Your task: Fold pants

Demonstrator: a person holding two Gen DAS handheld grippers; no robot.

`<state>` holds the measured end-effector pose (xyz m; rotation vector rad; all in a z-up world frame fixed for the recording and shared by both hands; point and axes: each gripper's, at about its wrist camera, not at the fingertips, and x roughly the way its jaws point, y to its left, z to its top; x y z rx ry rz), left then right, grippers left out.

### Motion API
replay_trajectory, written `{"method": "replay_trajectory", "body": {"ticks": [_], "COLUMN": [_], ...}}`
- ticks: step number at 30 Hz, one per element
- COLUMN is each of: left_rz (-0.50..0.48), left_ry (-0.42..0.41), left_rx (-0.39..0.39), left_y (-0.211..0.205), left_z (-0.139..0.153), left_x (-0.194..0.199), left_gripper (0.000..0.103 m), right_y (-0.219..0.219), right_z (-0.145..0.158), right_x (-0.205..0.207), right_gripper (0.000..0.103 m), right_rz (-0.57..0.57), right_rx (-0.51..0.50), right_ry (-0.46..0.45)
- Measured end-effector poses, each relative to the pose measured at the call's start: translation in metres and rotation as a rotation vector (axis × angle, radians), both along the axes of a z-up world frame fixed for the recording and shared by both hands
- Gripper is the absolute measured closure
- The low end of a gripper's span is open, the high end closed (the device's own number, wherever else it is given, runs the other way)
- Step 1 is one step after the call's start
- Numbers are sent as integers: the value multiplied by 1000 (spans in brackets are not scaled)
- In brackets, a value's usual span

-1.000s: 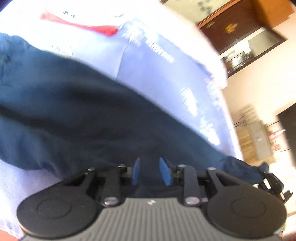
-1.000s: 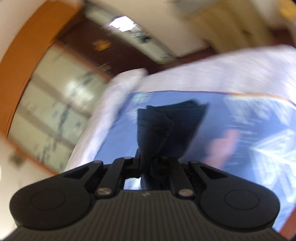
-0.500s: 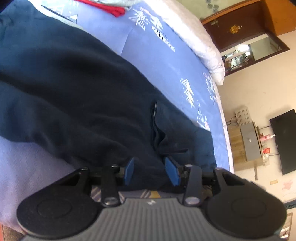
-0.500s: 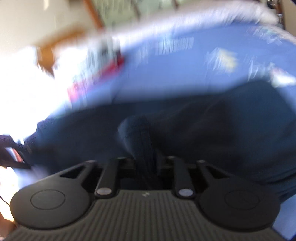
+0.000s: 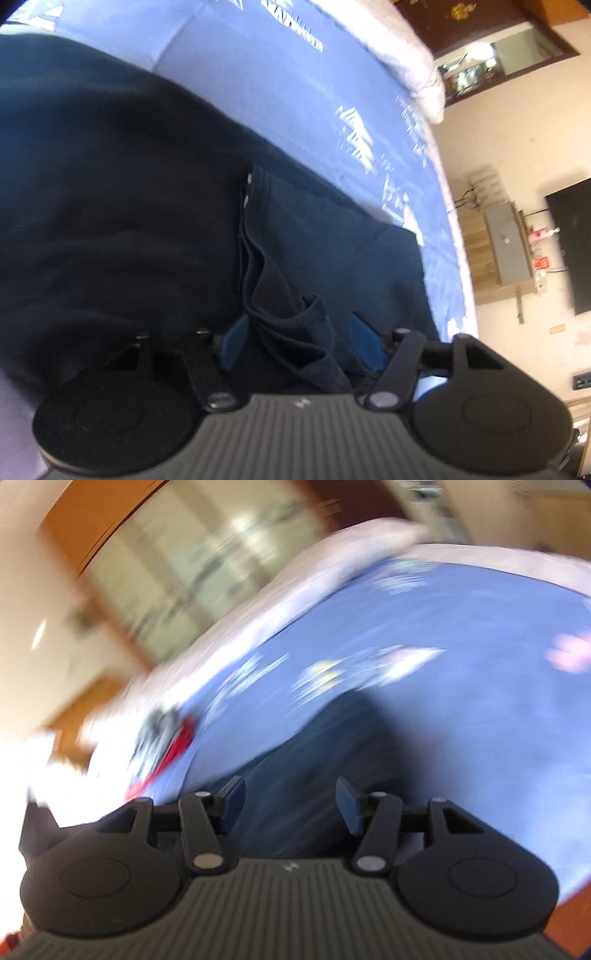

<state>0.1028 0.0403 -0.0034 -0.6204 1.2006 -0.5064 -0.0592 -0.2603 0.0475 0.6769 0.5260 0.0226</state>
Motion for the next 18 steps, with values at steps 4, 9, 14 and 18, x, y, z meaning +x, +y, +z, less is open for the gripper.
{"method": "replay_trajectory", "body": {"ticks": [4, 9, 14, 18], "left_rz": [0, -10, -45, -54], "left_ry": [-6, -72, -369, -528], "left_rx": [24, 128, 228, 316], "left_y": [-13, -20, -28, -34], "left_z": [-6, -3, 44, 59], "left_x": [4, -1, -25, -38], "left_gripper": [27, 83, 87, 86], "right_y": [-41, -44, -23, -13], "right_z": [-21, -50, -34, -15], "right_x": [2, 14, 8, -2], "right_gripper": [43, 42, 82, 82], "right_rz": [-128, -90, -12, 16], "right_rx": [129, 261, 131, 55], "right_ry": [69, 159, 190, 70]}}
